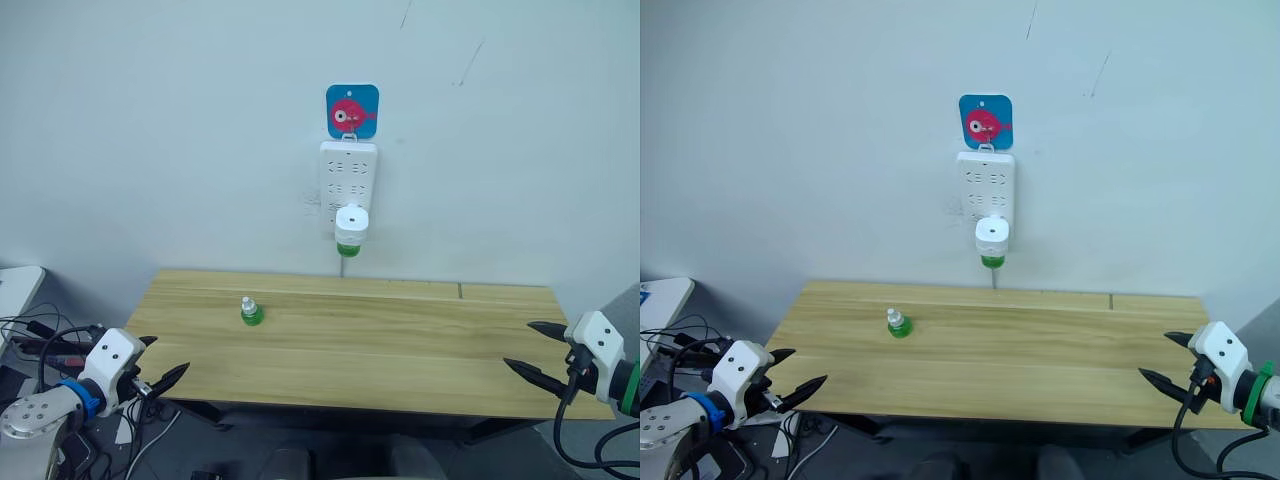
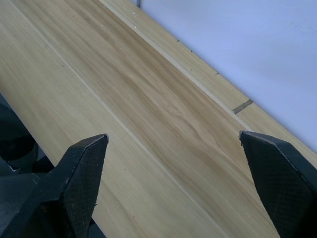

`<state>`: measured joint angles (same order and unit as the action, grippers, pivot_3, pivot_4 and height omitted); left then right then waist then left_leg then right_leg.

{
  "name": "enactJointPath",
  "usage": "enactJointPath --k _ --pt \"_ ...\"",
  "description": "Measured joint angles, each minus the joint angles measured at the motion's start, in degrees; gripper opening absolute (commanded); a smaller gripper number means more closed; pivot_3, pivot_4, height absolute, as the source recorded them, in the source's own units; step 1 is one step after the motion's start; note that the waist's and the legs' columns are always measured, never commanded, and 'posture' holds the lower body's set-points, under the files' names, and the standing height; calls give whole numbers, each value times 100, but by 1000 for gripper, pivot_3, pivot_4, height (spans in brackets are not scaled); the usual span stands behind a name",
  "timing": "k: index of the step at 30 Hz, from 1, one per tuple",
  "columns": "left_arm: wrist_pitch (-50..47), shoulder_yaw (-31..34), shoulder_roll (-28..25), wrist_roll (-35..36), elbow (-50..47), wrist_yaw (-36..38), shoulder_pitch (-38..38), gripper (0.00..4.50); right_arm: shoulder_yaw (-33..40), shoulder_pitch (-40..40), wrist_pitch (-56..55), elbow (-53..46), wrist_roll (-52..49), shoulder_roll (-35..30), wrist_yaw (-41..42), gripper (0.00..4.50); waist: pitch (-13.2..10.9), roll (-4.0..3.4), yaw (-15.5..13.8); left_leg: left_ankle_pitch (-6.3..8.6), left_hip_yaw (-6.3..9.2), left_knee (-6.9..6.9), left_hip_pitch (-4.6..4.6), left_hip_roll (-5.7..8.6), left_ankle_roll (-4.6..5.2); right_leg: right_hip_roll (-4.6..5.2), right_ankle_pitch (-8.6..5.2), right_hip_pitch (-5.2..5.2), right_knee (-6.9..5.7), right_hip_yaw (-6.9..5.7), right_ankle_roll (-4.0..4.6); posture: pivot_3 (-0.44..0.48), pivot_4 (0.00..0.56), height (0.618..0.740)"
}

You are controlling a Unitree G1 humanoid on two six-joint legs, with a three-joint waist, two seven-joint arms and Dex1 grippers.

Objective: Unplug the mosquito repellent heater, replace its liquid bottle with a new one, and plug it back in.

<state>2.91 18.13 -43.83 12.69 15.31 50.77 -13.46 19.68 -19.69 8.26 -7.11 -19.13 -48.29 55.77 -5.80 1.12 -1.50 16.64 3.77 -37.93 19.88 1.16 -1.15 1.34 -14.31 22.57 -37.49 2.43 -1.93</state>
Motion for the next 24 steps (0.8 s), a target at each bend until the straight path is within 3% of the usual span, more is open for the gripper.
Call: enactJointPath --k 24 --pt "-135 77 -181 679 327 1110 391 4500 173 -62 -22 4 -70 81 176 4430 -2 1 5 0 2 1 0 0 0 -1 0 -3 8 -7 0 107 58 740"
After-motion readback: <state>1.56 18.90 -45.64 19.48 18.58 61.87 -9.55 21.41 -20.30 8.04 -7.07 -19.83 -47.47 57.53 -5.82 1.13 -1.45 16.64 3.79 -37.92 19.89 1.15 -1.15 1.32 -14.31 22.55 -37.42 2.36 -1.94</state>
